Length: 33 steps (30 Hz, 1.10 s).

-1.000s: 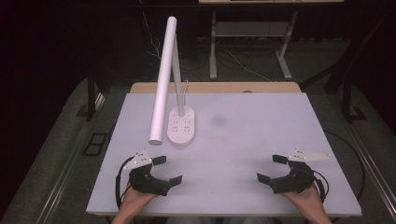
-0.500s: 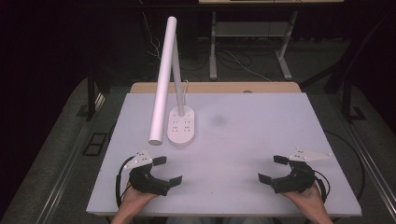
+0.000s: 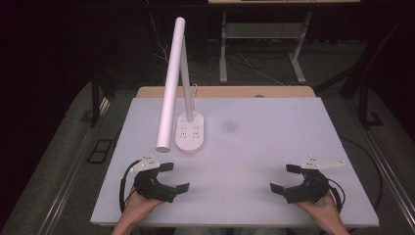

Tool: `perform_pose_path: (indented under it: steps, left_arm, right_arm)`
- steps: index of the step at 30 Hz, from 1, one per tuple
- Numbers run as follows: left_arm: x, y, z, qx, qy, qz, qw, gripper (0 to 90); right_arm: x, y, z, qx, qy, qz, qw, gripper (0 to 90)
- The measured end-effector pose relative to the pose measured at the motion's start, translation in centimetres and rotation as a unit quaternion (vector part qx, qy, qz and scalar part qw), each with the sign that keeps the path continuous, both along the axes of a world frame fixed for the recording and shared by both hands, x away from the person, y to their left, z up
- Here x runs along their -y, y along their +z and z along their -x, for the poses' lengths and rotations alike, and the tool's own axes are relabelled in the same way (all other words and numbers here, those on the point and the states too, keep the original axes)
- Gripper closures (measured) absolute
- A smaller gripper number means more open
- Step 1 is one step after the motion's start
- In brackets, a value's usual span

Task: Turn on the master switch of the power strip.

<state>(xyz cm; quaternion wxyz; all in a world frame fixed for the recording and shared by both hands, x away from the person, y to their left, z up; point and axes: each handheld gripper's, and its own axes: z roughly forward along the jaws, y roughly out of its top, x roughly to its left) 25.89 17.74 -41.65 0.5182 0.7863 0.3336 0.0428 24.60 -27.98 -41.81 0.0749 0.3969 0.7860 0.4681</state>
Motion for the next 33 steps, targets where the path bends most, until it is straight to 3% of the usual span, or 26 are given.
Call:
perform_pose_path:
  steps: [16, 33]
  left_arm:
    - [-0.7, 1.3, -1.2, -0.019, -0.005, -0.006, 0.9998, 0.0]
    - [-1.4, 2.9, -3.3, -0.024, -0.001, -0.018, 0.9996, 0.0]
  right_arm:
    - [0.2, 0.0, 0.0, 0.000, -0.003, 0.001, 1.0000, 0.0]
    - [0.1, 0.0, 0.0, -0.004, 0.000, 0.003, 1.0000, 0.0]
